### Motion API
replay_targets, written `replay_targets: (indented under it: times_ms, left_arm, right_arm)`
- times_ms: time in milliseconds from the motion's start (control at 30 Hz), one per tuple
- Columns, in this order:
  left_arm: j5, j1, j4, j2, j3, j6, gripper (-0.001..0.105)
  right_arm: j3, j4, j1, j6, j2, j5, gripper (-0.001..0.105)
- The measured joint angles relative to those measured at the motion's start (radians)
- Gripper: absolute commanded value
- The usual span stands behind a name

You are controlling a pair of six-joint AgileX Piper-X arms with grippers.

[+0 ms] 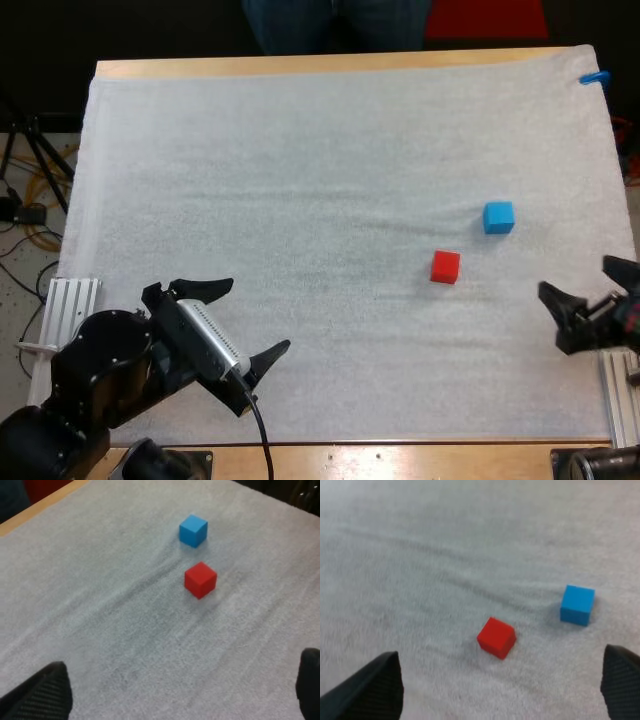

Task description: Stack red cube on blue cube

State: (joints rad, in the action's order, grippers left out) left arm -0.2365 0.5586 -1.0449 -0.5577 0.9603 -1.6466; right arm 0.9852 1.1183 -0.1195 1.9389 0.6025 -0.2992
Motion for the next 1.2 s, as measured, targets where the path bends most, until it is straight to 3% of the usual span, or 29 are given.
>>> replay_targets:
  times_ms: [233, 467, 833, 1200]
  left_arm:
    - [0.007, 0.0, 0.0, 0.0, 0.0, 0.0, 0.087]
    - [0.014, 0.0, 0.0, 0.0, 0.0, 0.0, 0.087]
    - [0.014, 0.0, 0.0, 0.0, 0.0, 0.0, 0.087]
    - [0.014, 0.0, 0.0, 0.0, 0.0, 0.0, 0.087]
  right_arm:
    - [0.062, -0.003, -0.191, 0.012, 0.219, 0.184, 0.078]
    - [0.086, -0.045, -0.305, 0.012, 0.487, 0.321, 0.078]
    - [0.112, -0.169, -0.362, 0.012, 0.818, 0.367, 0.078]
    - [0.113, -0.25, -0.362, -0.003, 1.007, 0.37, 0.078]
